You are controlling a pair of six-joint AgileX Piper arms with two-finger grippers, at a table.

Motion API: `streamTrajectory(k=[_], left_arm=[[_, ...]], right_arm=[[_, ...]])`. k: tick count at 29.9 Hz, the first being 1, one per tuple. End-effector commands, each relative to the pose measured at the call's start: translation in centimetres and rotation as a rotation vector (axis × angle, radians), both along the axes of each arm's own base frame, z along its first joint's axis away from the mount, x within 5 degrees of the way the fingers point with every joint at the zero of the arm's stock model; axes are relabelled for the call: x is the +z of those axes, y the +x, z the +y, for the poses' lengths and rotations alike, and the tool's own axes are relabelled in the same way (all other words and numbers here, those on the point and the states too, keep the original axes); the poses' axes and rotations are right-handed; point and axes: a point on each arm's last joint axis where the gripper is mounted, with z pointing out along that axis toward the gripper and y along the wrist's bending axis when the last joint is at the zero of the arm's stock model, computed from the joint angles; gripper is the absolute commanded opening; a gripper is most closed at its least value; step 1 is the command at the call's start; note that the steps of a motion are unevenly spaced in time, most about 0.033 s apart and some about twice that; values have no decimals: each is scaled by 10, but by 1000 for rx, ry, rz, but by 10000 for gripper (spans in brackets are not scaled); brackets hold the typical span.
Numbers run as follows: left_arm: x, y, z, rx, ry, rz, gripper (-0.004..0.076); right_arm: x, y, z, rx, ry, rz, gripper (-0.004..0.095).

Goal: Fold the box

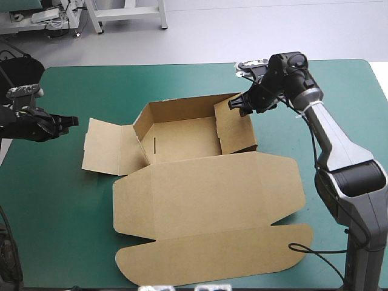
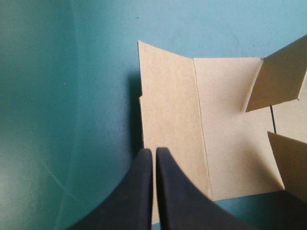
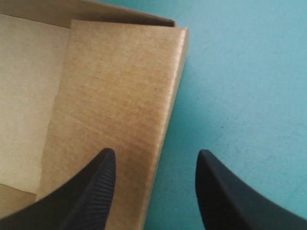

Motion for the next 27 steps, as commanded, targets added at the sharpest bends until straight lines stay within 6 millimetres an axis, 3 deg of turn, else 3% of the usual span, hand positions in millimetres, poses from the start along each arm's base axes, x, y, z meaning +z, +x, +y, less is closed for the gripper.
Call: streamTrajectory(k=[1, 8, 10, 12, 13, 15, 20, 27], left_arm=[[21, -4, -4, 9, -9, -86, 3], [21, -5, -4, 5, -11, -79, 3], [21, -5, -4, 4, -12, -78, 3], [21, -5, -4, 5, -11, -79, 1], [21, -4, -4, 9, -11, -83, -1], [21, -4, -3, 13, -8, -88, -9], [22, -6, 9, 58, -19, -99, -9], [32, -19, 49, 183, -192, -205, -9]], right_arm=[[18, -5, 2, 13, 55, -33, 486], [-13, 6, 15, 33, 130, 60, 458], [-18, 8, 15, 21, 128, 76, 309], [-20, 9, 14, 18, 116, 76, 49], [-20, 9, 14, 15, 115, 76, -17], [-17, 8, 14, 13, 119, 73, -6], [5, 0, 6, -2, 99, 14, -17], [65, -21, -35, -83, 132, -123, -17]])
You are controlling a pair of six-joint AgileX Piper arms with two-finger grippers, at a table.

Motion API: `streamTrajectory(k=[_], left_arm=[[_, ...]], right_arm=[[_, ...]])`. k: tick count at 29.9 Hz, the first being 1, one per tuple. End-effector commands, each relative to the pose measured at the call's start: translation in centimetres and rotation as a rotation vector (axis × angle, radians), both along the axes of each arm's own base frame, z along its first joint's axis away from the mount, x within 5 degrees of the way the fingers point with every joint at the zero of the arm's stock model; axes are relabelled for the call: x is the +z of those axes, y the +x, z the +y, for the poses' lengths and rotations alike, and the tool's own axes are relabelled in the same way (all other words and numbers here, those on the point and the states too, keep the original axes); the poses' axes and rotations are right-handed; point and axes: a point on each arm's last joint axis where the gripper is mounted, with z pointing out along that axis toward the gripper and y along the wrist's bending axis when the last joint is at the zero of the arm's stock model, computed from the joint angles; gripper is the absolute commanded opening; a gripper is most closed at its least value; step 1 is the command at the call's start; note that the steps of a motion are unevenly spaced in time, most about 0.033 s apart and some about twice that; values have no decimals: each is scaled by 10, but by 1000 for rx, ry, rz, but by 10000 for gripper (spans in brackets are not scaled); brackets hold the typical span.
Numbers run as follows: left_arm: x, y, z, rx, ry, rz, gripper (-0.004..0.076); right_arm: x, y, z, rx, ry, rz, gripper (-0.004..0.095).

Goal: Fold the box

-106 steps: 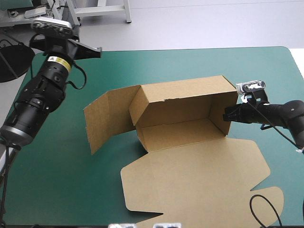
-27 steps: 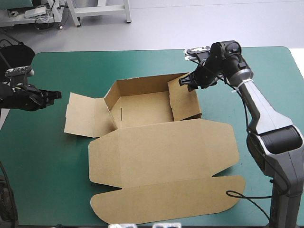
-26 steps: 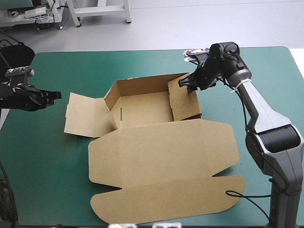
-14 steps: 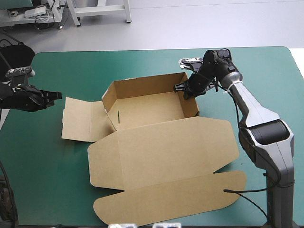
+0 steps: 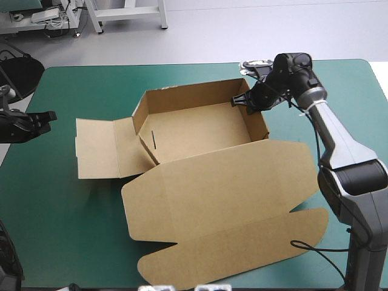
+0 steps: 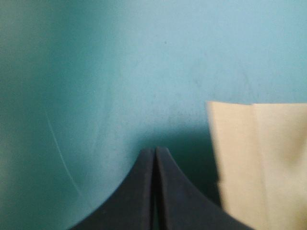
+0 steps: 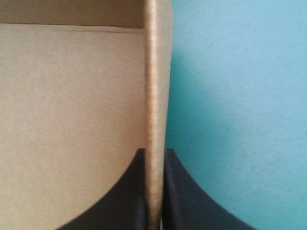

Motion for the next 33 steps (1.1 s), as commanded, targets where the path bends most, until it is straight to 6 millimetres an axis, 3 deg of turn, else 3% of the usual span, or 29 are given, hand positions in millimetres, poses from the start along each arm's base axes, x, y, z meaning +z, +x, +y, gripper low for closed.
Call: streamTrajectory(k=[1, 9, 16, 27, 33], left_arm=[[29, -9, 10, 44, -95, -172, -9], [36, -1, 7, -30, -311, -298, -9], [42, 10, -12, -170, -530, -387, -9], [70, 18, -108, -554, -692, -424, -9], [83, 9, -143, -673, -706, -426, -9]], right_arm=[[74, -31, -28, -49, 74, -154, -17], [142, -75, -69, -108, 196, -315, -17], [177, -109, -80, -109, 286, -406, -17], [183, -114, -67, -56, 315, -435, -16], [174, -104, -58, -44, 281, -429, -17]])
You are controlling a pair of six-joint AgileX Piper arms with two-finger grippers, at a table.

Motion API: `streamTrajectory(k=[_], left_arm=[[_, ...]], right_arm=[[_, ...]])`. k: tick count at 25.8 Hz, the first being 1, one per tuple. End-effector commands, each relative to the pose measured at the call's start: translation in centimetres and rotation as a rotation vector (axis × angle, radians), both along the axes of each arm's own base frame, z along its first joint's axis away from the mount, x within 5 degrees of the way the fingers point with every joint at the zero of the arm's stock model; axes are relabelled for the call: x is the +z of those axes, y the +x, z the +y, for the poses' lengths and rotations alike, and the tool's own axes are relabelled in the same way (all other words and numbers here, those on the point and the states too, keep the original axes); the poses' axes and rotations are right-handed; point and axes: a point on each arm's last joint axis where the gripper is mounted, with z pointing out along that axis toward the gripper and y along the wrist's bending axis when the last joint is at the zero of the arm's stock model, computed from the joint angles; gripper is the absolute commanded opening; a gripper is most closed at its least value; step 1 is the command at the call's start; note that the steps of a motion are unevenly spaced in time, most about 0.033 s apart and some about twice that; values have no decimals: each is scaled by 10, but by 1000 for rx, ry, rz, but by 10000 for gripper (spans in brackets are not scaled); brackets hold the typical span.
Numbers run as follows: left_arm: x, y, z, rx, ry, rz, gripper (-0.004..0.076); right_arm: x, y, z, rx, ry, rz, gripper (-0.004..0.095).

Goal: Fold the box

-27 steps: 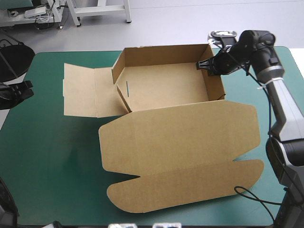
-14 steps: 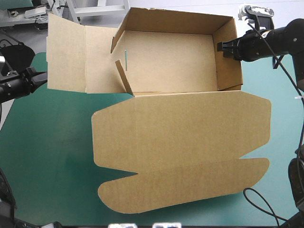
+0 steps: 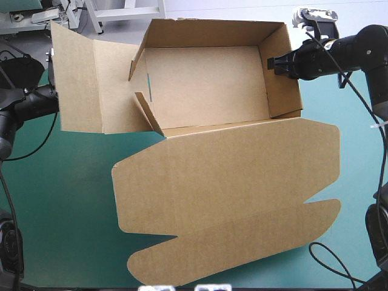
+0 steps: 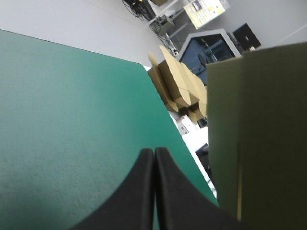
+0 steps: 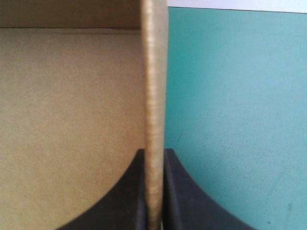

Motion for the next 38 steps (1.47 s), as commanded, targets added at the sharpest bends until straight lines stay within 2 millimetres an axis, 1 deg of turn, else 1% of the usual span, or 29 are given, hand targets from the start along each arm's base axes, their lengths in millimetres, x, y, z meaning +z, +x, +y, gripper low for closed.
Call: streamTrajectory(k=[1, 9, 12, 15, 24, 28, 30, 34, 35, 37, 38], left_arm=[[35, -25, -21, -122, -70, -105, -9], [41, -33, -23, -126, -54, -115, -9], [43, -36, -24, -126, -39, -119, -9], [44, -39, -27, -135, -35, -113, -9], [42, -40, -27, -134, 5, -111, -9], [40, -40, -27, -133, 28, -105, -9], [37, -40, -26, -128, 60, -99, -9], [37, -39, -26, -120, 71, -98, -8], [37, -39, -26, -120, 71, -98, -1], [36, -40, -26, -131, 71, -96, 80], [36, -40, -26, -131, 71, -96, 137]], right_arm=[[17, -7, 7, 9, 50, -84, -17], [12, 5, 7, -17, 63, -101, -16], [10, 9, 14, -10, 59, -117, -17], [7, 15, 26, -9, 43, -141, -16], [-4, 31, 59, -10, 47, -204, -17], [-10, 36, 78, 2, 45, -228, -16], [-12, 37, 83, 9, 45, -232, -16], [-15, 40, 85, 8, 53, -220, -16], [-16, 40, 85, 8, 53, -221, -16], [-16, 42, 84, -1, 36, -231, -16], [-16, 42, 83, -8, 28, -232, -16]])
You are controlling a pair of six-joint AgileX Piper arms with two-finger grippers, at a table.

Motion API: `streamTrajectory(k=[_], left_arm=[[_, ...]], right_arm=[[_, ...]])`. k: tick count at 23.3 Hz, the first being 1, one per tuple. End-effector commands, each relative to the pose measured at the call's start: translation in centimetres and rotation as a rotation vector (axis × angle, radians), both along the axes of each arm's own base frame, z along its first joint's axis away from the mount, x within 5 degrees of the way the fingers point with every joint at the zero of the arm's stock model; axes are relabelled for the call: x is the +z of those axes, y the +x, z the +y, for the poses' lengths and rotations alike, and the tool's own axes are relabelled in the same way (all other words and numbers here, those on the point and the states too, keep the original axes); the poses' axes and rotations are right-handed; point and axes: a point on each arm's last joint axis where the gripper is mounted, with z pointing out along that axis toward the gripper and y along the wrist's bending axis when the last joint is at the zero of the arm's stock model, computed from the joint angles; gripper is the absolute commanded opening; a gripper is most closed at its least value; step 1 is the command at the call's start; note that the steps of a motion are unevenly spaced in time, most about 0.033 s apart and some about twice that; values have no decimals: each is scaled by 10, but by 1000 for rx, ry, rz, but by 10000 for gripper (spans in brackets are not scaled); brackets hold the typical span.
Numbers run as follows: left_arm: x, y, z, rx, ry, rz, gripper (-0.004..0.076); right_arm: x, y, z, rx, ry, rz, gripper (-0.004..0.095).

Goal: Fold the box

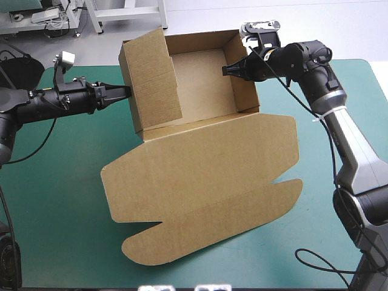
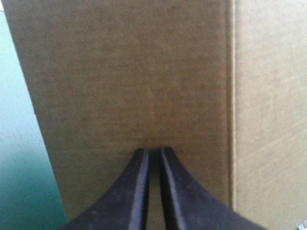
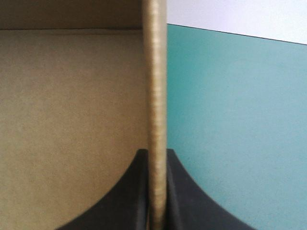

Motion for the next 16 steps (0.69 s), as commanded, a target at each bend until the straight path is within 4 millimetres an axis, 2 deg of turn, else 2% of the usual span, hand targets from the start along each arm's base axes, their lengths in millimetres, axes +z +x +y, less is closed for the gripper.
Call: streamTrajectory(k=[1, 4, 6, 11, 16], left_arm=[[27, -19, -9, -87, -77, -64, 211], [27, -19, -9, -87, -77, -64, 407], [27, -19, -9, -92, -61, -83, 467], [20, -19, -7, -82, 16, -57, 476], [8, -13, 1, 23, 129, 27, 476]], right_arm=[[38, -15, -1, -21, 89, -137, -16], [37, -13, -3, -35, 71, -147, -16], [35, -11, -3, -38, 62, -147, -16], [25, -4, 1, -46, 73, -116, -14], [22, -2, 25, -22, 84, -166, -14]])
